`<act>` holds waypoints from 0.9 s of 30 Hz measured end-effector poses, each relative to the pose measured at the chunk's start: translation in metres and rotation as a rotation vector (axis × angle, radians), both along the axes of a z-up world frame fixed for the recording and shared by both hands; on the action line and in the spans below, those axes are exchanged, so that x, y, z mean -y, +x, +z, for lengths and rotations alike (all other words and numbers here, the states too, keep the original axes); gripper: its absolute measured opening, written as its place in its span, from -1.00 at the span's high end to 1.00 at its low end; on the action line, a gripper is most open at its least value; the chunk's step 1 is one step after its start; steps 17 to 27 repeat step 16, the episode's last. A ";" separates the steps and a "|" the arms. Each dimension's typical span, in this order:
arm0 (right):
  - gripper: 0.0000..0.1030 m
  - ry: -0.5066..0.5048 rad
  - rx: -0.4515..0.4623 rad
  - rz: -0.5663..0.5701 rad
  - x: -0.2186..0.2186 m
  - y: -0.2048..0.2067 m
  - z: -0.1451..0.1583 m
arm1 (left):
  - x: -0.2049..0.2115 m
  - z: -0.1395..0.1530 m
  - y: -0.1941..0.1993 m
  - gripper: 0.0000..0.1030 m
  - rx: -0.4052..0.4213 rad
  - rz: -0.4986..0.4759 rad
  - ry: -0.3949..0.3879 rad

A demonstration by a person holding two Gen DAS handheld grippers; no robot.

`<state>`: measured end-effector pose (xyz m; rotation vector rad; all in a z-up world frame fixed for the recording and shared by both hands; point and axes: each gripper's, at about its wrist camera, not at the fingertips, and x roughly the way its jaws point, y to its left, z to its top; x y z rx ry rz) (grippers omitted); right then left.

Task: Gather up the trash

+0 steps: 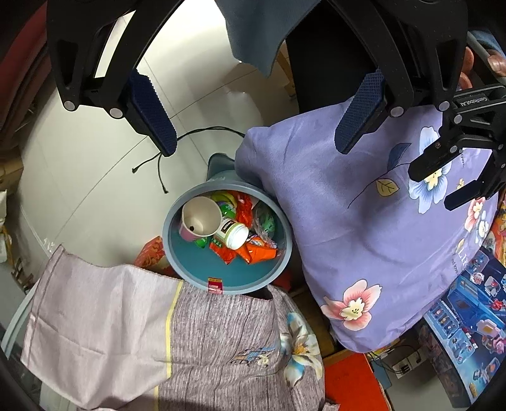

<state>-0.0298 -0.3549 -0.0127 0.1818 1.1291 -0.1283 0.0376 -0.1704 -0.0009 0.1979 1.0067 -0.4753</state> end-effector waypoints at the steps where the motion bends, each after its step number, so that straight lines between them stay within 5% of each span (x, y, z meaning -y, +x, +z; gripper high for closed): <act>1: -0.87 -0.003 0.002 -0.002 0.000 0.000 0.000 | 0.000 0.000 0.000 -0.92 0.002 0.001 0.002; 27: -0.87 -0.047 0.008 -0.020 0.003 -0.003 -0.005 | -0.001 -0.008 0.001 -0.92 -0.015 0.024 0.029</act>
